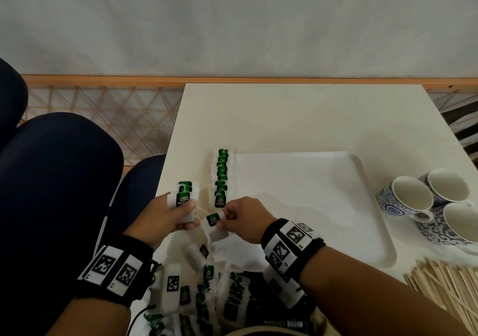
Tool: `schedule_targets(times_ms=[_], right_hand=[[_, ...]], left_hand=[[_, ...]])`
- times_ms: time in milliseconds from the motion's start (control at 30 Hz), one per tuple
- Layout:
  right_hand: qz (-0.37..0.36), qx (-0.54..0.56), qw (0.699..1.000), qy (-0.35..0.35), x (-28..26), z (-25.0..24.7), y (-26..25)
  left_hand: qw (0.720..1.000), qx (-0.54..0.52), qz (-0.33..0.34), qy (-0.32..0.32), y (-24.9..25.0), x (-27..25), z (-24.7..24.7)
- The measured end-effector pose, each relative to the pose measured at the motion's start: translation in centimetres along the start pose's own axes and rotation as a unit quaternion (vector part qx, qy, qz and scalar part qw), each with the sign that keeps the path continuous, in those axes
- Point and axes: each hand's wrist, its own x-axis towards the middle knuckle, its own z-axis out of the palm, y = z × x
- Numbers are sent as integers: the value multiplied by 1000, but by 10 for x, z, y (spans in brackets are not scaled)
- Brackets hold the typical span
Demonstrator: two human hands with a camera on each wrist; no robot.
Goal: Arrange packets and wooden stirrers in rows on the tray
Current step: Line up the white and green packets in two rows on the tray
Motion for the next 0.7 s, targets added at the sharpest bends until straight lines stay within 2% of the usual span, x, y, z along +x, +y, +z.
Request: schedule_targets(times_ms=[133,267,533,633,700], right_hand=[[70,-16,997,22,3,2,13],[97,-1,995,38,7,6,11],[110,-26,993,32,6,6,2],[116,5,991,65,5,8,2],[88,42,990,99,3,7,-2]], left_hand=[[999,-23,-18,17,-1,-2,-8],[999,-31,-29,14,-1,-4,-11],[999,2,-37,-33,-4,-8,-8],[998,16,-41,-50,0,-11,-4],[997,23,-39,-61,2,-13,-2]])
